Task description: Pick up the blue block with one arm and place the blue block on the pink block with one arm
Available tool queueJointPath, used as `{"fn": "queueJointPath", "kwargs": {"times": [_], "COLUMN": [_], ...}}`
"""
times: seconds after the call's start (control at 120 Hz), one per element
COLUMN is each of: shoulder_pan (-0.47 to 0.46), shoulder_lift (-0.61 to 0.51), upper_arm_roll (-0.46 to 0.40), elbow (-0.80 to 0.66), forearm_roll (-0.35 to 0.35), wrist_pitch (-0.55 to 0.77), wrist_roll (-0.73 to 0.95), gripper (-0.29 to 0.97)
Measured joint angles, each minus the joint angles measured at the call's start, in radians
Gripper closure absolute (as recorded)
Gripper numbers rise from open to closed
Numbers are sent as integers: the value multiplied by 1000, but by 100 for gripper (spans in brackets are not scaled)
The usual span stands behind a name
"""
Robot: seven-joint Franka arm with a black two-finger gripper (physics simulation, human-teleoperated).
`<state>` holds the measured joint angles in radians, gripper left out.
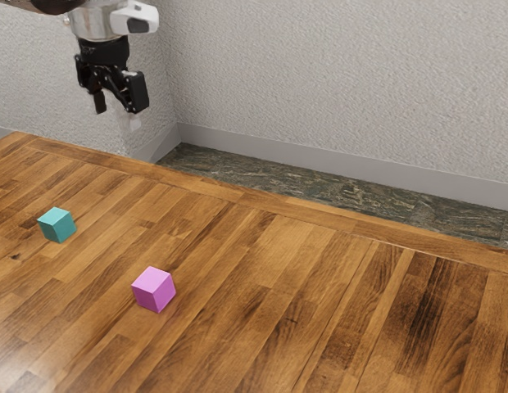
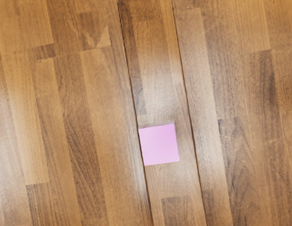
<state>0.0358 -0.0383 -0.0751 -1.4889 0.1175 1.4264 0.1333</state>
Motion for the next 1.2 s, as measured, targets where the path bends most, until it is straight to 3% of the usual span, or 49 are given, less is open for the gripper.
{"fn": "queueJointPath", "kwargs": {"times": [0.208,0.358,0.5,0.567,1.033,1.2], "shoulder_pan": [33,100,382,451,611,626], "shoulder_lift": [5,98,265,311,569,635], "upper_arm_roll": [27,47,50,51,52,49], "elbow": [-8,-66,-77,-77,-50,-27], "forearm_roll": [10,15,12,0,-49,-52], "wrist_pitch": [52,164,309,362,602,665], "wrist_roll": [-21,32,124,168,450,533], "gripper": [0,0,0,0,0,0]}}
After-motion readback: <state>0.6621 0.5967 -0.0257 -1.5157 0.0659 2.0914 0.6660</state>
